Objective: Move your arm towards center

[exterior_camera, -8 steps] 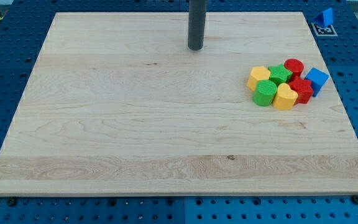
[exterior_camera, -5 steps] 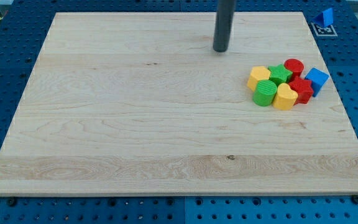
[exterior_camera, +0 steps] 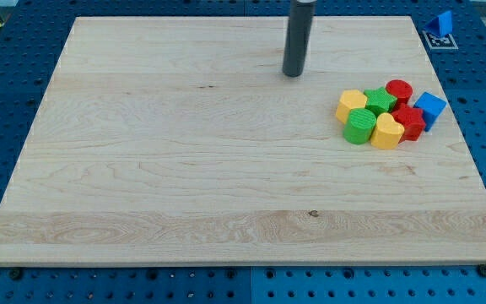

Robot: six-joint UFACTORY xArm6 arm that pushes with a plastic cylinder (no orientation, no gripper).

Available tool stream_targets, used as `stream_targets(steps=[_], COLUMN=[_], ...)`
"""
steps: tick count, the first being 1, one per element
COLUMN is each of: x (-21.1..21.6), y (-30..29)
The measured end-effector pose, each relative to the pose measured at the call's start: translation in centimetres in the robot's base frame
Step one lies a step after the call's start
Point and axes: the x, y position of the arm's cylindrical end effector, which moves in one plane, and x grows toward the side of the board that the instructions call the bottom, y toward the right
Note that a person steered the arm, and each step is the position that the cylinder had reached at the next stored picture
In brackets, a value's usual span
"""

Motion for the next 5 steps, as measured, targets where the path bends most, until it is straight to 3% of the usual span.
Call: stream_targets(steps=[4,5], x=[9.3,12.5], y=[-2.7,-0.1])
